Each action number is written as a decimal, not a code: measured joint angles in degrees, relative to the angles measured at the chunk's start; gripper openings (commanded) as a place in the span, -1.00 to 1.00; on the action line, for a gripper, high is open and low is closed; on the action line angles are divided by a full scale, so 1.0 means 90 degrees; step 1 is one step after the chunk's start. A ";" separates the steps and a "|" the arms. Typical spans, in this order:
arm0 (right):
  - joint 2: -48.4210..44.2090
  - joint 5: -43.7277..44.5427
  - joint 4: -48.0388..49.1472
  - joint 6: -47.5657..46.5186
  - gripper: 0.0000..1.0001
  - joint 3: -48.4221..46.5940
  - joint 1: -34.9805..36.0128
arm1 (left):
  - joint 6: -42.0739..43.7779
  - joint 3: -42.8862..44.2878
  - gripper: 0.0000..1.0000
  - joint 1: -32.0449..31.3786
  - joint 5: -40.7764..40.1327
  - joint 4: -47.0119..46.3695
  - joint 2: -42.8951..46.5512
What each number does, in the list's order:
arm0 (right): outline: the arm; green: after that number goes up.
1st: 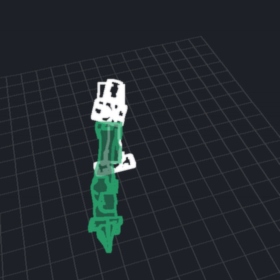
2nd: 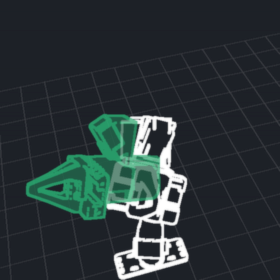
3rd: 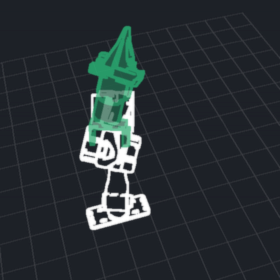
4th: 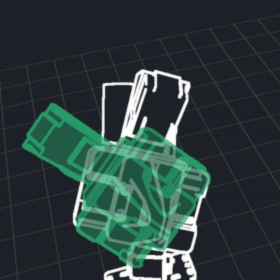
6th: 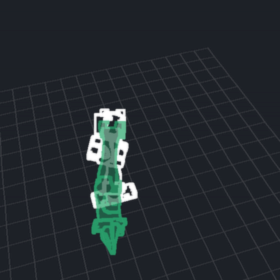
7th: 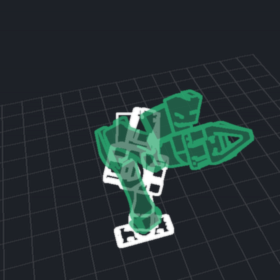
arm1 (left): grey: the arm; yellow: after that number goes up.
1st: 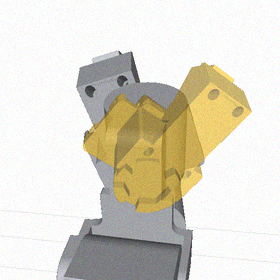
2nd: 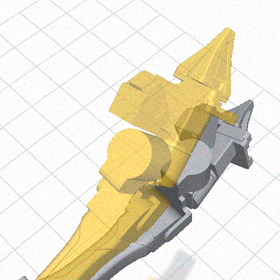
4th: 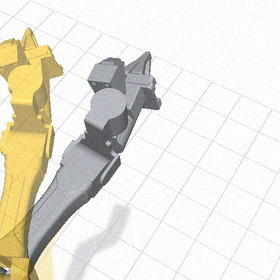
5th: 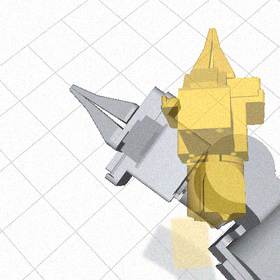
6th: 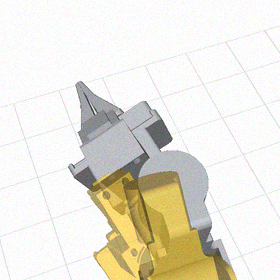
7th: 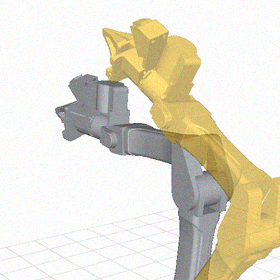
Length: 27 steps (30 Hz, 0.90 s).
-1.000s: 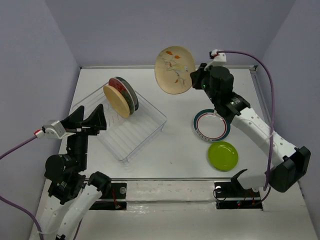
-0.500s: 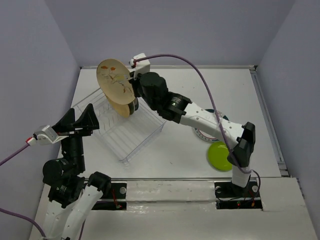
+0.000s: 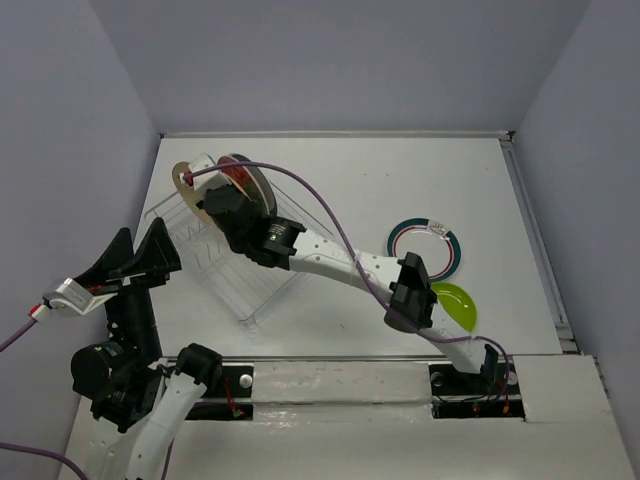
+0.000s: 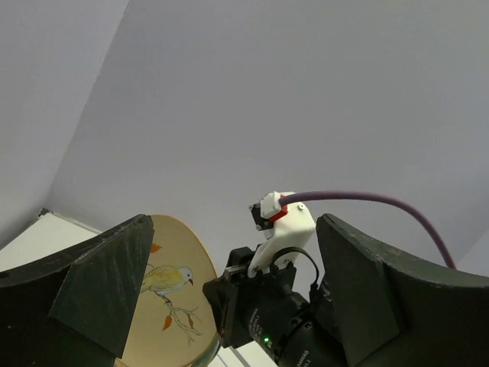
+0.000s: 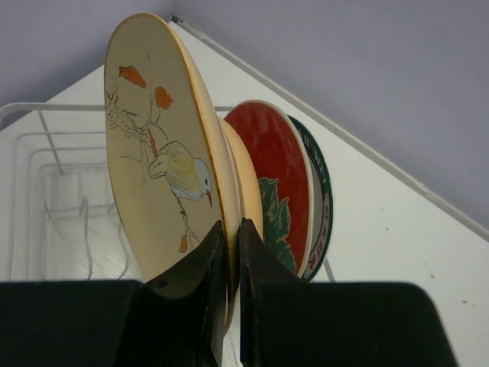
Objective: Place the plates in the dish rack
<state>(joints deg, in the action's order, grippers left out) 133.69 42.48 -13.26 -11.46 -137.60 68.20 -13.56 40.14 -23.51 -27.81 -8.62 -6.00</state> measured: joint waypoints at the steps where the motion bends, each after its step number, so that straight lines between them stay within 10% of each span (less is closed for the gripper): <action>1: 0.0097 0.0087 0.0000 -0.0100 -0.86 -0.0058 -0.0007 | -0.0002 0.0000 0.98 0.0000 0.0005 0.0000 0.0000; 25: 0.0918 0.0636 0.0495 -0.0372 -0.86 -0.0228 0.0000 | -0.0070 -0.0005 0.98 0.0000 0.0260 -0.0010 -0.0012; 27: 0.0962 0.0651 0.0580 -0.0374 -0.61 -0.0228 0.0034 | -0.0078 -0.0005 0.98 0.0000 0.0267 -0.0010 -0.0019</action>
<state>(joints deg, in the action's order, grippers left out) 142.34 48.34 -8.03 -14.83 -139.65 68.51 -14.26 40.10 -23.51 -25.41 -8.71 -6.17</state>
